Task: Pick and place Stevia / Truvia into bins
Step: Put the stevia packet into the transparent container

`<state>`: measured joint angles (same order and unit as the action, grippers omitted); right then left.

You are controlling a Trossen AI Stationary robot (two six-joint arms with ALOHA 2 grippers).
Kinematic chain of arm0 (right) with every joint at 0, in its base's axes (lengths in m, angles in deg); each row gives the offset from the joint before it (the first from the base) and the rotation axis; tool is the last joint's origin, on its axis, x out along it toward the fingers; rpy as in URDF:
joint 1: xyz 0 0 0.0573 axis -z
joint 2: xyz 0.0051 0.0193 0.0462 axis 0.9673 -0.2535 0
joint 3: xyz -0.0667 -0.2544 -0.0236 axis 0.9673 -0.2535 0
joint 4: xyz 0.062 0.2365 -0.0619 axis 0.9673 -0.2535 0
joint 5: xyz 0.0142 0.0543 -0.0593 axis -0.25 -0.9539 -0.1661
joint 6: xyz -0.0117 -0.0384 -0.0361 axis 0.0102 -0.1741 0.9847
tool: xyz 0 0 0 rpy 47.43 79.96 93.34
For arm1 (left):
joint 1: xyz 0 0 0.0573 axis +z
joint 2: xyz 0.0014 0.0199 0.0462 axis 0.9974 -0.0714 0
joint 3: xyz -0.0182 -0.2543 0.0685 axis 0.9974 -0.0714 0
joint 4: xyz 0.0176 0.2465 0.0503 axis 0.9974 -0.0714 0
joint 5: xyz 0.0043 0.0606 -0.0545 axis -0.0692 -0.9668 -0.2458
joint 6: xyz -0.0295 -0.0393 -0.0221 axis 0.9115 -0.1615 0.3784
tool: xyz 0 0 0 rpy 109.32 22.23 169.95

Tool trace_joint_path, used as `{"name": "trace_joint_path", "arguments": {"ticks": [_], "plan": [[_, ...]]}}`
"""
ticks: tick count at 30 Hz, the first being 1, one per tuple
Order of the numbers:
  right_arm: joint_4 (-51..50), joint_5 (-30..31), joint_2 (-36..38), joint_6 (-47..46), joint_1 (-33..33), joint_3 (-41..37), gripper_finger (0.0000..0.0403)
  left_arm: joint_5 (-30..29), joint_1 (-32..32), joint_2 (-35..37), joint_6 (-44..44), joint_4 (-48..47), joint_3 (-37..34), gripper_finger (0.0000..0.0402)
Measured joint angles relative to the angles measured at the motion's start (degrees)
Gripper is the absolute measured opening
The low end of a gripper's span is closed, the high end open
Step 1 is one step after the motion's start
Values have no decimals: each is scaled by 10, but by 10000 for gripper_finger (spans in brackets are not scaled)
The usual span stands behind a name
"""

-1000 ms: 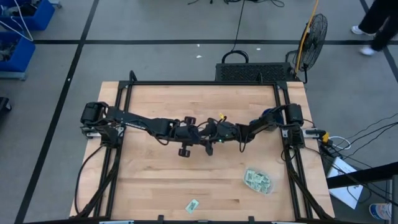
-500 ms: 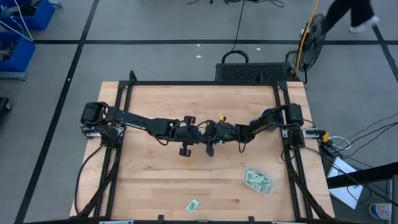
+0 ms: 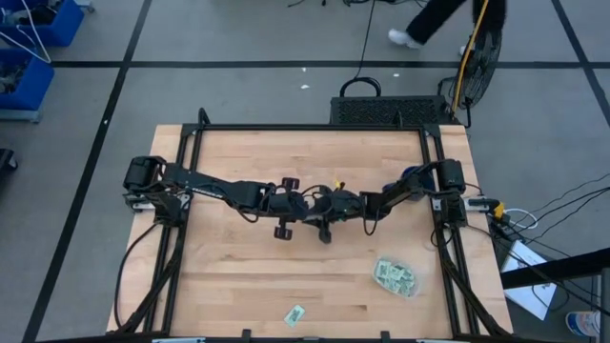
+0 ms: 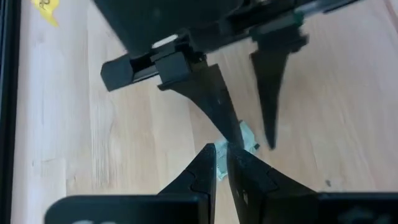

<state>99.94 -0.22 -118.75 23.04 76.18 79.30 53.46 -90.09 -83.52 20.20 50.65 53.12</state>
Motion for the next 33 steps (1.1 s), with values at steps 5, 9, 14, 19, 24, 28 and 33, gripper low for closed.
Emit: {"name": "trace_joint_path", "arguments": {"ticks": [5,9,14,19,24,28,33], "plan": [[-37,3,0,44,0,0,157,0,0,0,0,-11,0,47],[-42,6,0,66,0,0,187,0,0,0,0,-10,0,47],[-50,48,0,102,0,0,192,0,0,0,0,-10,0,47],[-78,47,0,102,2,0,184,0,0,0,0,-10,0,47],[-78,47,0,94,2,0,181,0,1,0,0,-9,0,47],[-37,44,-17,94,2,1,181,0,3,0,-1,-8,0,47],[27,33,-74,91,2,14,181,0,10,0,1,-8,0,47]]}}
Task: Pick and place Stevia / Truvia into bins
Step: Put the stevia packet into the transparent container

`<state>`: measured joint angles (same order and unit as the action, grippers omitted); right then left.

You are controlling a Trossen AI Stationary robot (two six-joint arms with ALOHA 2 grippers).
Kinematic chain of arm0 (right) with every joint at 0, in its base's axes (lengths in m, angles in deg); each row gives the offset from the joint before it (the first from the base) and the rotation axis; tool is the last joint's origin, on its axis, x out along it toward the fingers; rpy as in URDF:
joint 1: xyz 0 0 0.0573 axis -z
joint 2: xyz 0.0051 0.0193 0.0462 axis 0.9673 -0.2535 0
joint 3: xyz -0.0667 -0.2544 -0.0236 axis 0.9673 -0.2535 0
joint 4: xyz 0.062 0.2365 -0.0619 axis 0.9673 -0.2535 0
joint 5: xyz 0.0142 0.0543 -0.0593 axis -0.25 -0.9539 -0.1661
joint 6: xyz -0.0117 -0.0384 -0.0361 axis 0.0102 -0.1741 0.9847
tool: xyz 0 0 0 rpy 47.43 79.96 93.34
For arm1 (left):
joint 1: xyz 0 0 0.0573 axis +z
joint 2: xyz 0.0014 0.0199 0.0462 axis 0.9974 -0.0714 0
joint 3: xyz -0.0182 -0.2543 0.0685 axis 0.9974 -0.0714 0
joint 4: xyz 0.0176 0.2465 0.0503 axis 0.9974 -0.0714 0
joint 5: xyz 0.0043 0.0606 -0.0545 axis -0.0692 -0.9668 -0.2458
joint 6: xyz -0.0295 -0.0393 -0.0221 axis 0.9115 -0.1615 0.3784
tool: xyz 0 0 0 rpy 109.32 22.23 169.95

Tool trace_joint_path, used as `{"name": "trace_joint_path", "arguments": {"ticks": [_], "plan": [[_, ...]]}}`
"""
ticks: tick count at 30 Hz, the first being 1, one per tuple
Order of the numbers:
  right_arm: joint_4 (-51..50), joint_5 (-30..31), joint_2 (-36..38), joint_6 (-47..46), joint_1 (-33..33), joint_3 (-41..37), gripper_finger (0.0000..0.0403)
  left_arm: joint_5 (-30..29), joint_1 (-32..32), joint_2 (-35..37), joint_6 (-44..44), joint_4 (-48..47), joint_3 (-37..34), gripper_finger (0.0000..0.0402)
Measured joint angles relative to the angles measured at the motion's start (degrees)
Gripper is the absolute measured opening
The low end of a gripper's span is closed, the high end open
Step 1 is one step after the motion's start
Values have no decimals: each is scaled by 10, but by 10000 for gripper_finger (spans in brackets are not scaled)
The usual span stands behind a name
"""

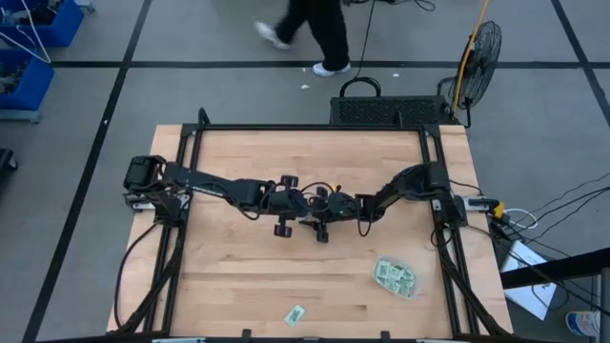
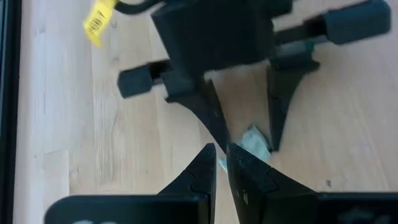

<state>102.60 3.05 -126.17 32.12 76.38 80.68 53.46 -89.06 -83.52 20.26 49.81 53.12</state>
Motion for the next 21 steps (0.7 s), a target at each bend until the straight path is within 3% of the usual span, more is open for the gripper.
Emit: {"name": "trace_joint_path", "arguments": {"ticks": [8,12,18,21], "plan": [[13,8,-41,0,4,6,169,0,4,0,0,-2,0,47],[5,11,-35,3,4,6,124,0,4,0,2,-5,0,47],[25,8,-30,18,3,5,26,0,4,0,1,-6,0,47],[30,9,-28,25,3,5,11,0,4,0,1,-7,0,47]]}}
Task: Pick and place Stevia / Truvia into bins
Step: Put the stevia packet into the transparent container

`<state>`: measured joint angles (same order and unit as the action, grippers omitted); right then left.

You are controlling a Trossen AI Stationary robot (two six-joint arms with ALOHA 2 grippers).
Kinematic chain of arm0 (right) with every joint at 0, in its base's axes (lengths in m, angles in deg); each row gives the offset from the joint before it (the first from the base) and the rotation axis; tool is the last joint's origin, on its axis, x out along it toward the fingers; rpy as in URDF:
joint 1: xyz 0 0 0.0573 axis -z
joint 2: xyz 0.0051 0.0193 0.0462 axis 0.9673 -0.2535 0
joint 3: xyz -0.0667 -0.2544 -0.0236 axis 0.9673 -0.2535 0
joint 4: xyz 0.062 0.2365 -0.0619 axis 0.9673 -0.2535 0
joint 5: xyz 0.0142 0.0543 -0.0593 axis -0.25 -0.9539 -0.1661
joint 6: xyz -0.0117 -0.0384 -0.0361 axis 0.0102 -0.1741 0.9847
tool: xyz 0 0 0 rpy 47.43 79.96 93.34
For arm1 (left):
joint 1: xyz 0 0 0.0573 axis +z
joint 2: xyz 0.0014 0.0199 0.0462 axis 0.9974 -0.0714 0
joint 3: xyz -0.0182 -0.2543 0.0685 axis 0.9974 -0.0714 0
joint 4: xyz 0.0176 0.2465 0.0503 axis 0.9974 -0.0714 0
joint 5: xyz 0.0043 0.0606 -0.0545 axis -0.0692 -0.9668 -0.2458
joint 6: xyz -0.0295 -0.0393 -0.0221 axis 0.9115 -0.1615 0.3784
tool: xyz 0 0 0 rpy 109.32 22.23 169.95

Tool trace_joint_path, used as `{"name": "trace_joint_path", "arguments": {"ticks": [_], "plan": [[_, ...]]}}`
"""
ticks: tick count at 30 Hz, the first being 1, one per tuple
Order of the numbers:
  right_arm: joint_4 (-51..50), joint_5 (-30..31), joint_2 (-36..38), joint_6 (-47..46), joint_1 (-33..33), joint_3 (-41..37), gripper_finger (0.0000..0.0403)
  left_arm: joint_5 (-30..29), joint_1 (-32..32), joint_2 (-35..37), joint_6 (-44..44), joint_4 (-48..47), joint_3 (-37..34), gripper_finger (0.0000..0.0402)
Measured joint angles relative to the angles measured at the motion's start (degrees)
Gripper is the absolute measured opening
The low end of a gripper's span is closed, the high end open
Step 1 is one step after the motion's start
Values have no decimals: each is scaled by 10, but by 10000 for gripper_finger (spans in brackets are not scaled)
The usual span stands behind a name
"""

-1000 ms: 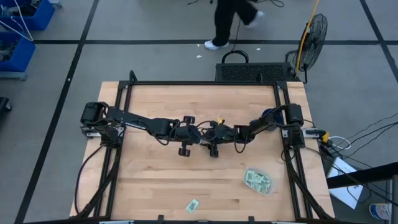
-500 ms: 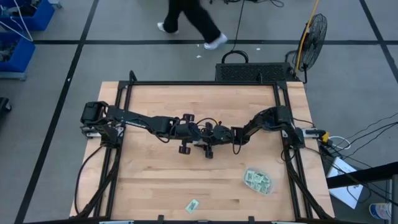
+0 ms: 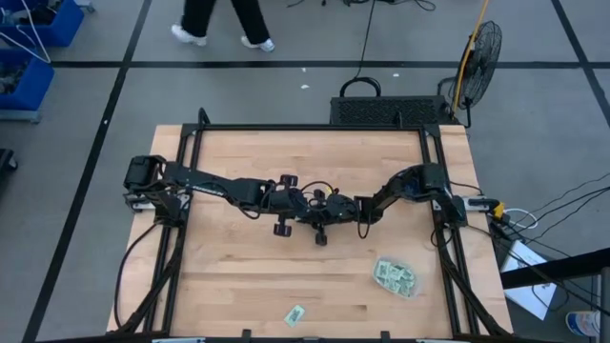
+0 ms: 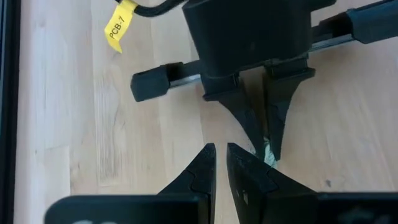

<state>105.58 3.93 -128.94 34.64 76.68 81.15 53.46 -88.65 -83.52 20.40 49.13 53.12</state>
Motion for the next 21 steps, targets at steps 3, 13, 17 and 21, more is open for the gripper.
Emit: {"name": "trace_joint_path", "arguments": {"ticks": [3,13,17,21], "plan": [[-24,13,31,6,-12,-1,22,0,0,0,0,-9,0,47],[-545,166,336,-101,-109,-2,8,0,0,0,22,-31,0,47],[-720,86,452,-338,-166,-1,19,0,0,0,29,-29,0,47],[-821,13,523,-511,-255,-1,20,0,0,0,38,-29,0,47]]}}
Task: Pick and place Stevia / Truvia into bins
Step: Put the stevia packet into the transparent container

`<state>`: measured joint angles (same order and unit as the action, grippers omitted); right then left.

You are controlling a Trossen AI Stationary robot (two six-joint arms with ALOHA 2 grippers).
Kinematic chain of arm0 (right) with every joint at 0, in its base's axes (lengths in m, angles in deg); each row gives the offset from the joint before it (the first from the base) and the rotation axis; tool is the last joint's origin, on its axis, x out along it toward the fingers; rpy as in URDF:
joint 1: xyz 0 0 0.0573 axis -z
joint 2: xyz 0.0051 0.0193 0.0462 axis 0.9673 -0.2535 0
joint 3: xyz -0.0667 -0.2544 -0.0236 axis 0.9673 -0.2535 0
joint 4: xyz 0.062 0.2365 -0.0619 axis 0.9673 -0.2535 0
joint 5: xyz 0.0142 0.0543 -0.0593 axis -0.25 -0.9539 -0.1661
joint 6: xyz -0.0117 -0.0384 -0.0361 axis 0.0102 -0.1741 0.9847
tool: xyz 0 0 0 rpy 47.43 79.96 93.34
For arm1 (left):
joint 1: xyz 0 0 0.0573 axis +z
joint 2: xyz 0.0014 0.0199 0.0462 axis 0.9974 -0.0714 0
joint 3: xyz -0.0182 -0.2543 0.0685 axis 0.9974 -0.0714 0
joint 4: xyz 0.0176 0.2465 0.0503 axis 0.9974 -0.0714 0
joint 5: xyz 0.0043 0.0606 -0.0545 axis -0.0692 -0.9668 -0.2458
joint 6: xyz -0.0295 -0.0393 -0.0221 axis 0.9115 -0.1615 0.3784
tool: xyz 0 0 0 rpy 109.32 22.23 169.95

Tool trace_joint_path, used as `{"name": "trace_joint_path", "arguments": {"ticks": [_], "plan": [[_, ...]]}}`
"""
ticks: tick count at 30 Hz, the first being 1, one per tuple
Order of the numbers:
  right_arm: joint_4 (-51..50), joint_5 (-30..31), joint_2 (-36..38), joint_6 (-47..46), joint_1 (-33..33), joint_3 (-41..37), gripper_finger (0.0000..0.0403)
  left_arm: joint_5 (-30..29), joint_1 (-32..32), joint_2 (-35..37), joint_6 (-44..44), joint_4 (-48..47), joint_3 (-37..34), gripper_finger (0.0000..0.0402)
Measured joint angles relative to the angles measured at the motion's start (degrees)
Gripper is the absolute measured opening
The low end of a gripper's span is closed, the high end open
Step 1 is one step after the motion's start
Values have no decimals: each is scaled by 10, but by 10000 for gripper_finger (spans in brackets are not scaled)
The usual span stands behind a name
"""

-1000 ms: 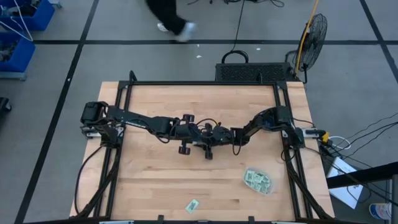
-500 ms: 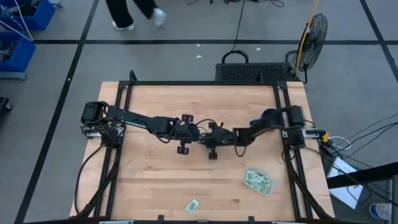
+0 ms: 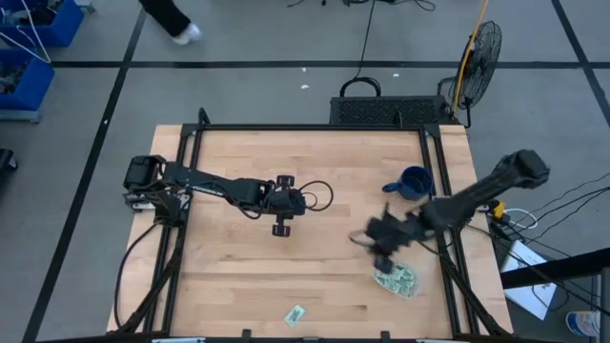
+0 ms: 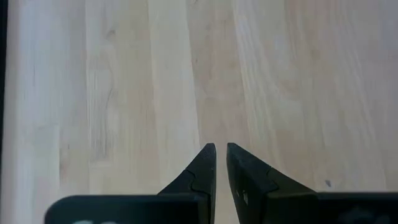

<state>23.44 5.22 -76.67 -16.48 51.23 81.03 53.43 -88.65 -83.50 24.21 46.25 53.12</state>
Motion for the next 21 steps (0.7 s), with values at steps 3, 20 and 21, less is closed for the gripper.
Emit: {"name": "trace_joint_path", "arguments": {"ticks": [3,20,21], "plan": [[-18,-9,26,-90,-75,0,15,0,0,0,18,-5,0,47],[-25,84,-23,-279,-231,-60,65,5,-2,0,67,8,0,47],[-22,84,-21,-279,-231,-60,70,5,-2,0,68,8,0,47]]}}
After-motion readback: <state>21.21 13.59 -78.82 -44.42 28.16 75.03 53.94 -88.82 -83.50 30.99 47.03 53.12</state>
